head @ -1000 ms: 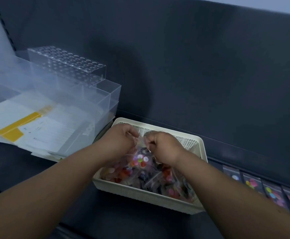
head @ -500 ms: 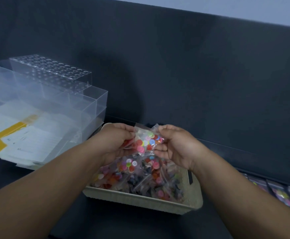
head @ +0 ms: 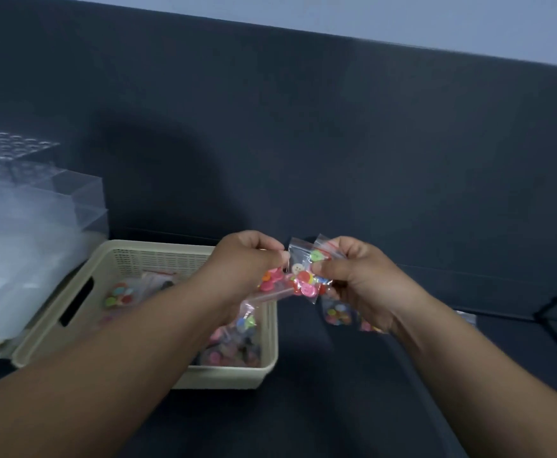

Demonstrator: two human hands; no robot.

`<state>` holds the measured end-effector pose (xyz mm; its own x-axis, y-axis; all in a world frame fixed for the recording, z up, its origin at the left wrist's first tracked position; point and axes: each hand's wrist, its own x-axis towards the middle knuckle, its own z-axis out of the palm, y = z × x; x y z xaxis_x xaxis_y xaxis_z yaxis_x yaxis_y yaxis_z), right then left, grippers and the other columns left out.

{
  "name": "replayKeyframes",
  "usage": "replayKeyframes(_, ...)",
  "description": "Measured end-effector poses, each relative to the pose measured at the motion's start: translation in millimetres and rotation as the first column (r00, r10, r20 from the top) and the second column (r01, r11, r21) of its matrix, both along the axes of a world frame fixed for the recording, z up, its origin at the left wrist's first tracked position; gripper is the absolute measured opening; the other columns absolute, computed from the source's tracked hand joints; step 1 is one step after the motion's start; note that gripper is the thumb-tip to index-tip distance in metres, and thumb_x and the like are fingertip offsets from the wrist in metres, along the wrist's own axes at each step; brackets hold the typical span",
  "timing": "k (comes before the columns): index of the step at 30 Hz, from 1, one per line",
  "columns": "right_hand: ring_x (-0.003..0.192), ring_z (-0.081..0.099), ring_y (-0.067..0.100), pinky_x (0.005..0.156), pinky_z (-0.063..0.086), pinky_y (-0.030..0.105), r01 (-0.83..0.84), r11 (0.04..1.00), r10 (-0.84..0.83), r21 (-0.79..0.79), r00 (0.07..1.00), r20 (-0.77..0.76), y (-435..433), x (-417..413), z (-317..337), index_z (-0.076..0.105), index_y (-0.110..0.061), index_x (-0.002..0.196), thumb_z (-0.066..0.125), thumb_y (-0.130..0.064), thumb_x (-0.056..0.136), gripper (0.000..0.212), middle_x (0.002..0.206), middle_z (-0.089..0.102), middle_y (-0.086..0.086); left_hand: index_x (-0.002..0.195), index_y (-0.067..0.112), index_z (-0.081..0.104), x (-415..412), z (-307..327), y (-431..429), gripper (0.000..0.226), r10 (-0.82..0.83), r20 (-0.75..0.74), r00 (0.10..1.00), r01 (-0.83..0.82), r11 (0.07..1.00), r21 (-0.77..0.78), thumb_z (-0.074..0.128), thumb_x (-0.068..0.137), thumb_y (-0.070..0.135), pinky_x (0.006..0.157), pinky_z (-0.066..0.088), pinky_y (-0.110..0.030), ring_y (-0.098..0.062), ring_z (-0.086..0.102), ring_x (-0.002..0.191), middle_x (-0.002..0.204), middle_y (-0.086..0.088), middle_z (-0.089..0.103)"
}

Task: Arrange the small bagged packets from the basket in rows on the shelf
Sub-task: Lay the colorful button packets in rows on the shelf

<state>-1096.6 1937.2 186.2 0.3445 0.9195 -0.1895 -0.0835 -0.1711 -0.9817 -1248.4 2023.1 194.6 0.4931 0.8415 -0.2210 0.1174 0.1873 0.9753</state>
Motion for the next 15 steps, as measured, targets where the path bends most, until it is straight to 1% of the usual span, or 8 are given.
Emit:
replayKeyframes(1, 0.074, 0.054, 0.033, 0.068, 0.047, 0.048, 0.019, 1.000, -0.020, -0.019, 1.000, -0.010, -11.8, 10.8, -0.3, 0.061, -0.012, 0.088, 0.069, -0.002, 0.075, 0.018, 0.080, 0.066, 0.017, 0.082, 0.012, 0.064, 12.6, -0.2, -9.2, 0.011, -0.009, 0.009, 1.000, 0.009, 1.000, -0.028, 0.062, 0.086, 0.003, 0.054, 0.053, -0.020, -0.011, 0.061, 0.061, 0.074, -0.004, 0.067)
replayKeyframes(2, 0.079, 0.052, 0.037, 0.072, 0.046, 0.055, 0.036, 0.999, -0.037, -0.036, 0.999, -0.019, -23.3, 21.9, -1.6, 0.062, -0.012, 0.088, 0.070, -0.002, 0.074, 0.019, 0.083, 0.067, 0.019, 0.083, 0.011, 0.064, 24.9, -0.7, -18.2, 0.013, -0.018, 0.016, 1.000, 0.019, 0.997, -0.069, 0.057, 0.088, 0.001, 0.065, 0.057, -0.026, -0.016, 0.063, 0.067, 0.077, -0.006, 0.068)
replayKeyframes(4, 0.081, 0.052, 0.040, 0.068, 0.045, 0.051, 0.067, 0.996, -0.069, -0.063, 0.997, -0.027, -46.9, 43.9, -5.2, 0.062, -0.013, 0.087, 0.072, -0.005, 0.069, 0.022, 0.086, 0.067, 0.021, 0.089, 0.011, 0.063, 48.6, -3.8, -36.2, 0.019, -0.058, 0.012, 0.998, 0.059, 0.989, -0.133, 0.050, 0.088, -0.003, 0.089, 0.054, -0.042, -0.026, 0.067, 0.084, 0.088, -0.010, 0.069)
replayKeyframes(5, 0.079, 0.052, 0.039, 0.063, 0.043, 0.044, 0.073, 0.994, -0.075, -0.076, 0.997, -0.024, -59.5, 54.5, -6.7, 0.061, -0.014, 0.089, 0.072, -0.007, 0.068, 0.024, 0.084, 0.066, 0.020, 0.090, 0.012, 0.063, 59.9, -6.6, -44.8, 0.023, -0.092, -0.007, 0.996, 0.090, 0.987, -0.131, 0.050, 0.087, -0.006, 0.093, 0.052, -0.045, -0.029, 0.067, 0.092, 0.093, -0.011, 0.069)
replayKeyframes(7, 0.069, 0.058, 0.031, 0.058, 0.041, 0.033, 0.091, 0.992, -0.092, -0.089, 0.996, -0.009, -84.3, 78.0, -12.8, 0.059, -0.013, 0.091, 0.070, -0.003, 0.075, 0.022, 0.078, 0.068, 0.013, 0.092, 0.015, 0.062, 80.5, -13.0, -63.0, 0.030, -0.155, -0.051, 0.987, 0.150, 0.984, -0.095, 0.051, 0.084, -0.012, 0.090, 0.054, -0.042, -0.027, 0.066, 0.094, 0.096, -0.008, 0.067)
replayKeyframes(10, 0.065, 0.066, 0.017, 0.055, 0.050, 0.027, 0.119, 0.982, -0.116, -0.147, 0.993, 0.030, -124.0, 117.0, -23.4, 0.057, -0.013, 0.086, 0.063, 0.004, 0.082, 0.018, 0.077, 0.070, 0.005, 0.099, 0.013, 0.062, 108.2, -22.1, -93.2, 0.034, -0.220, -0.093, 0.971, 0.214, 0.975, -0.065, 0.055, 0.081, -0.016, 0.071, 0.055, -0.030, -0.019, 0.066, 0.084, 0.094, -0.007, 0.066)
replayKeyframes(12, 0.066, 0.066, 0.015, 0.056, 0.052, 0.027, 0.138, 0.967, -0.129, -0.213, 0.990, 0.058, -151.3, 143.9, -30.8, 0.056, -0.014, 0.088, 0.062, 0.003, 0.083, 0.019, 0.078, 0.069, 0.005, 0.101, 0.011, 0.060, 125.3, -27.4, -112.8, 0.033, -0.261, -0.129, 0.957, 0.257, 0.965, -0.050, 0.057, 0.081, -0.016, 0.062, 0.053, -0.026, -0.018, 0.067, 0.078, 0.094, -0.008, 0.067)
replayKeyframes(15, 0.069, 0.063, 0.020, 0.056, 0.051, 0.028, 0.215, 0.931, -0.190, -0.294, 0.976, 0.110, -187.3, 188.1, -45.1, 0.055, -0.011, 0.094, 0.062, 0.003, 0.084, 0.018, 0.084, 0.068, 0.010, 0.103, 0.011, 0.060, 152.0, -40.0, -137.7, 0.030, -0.306, -0.187, 0.933, 0.305, 0.952, -0.033, 0.062, 0.082, -0.010, 0.060, 0.051, -0.027, -0.020, 0.066, 0.076, 0.090, -0.006, 0.066)
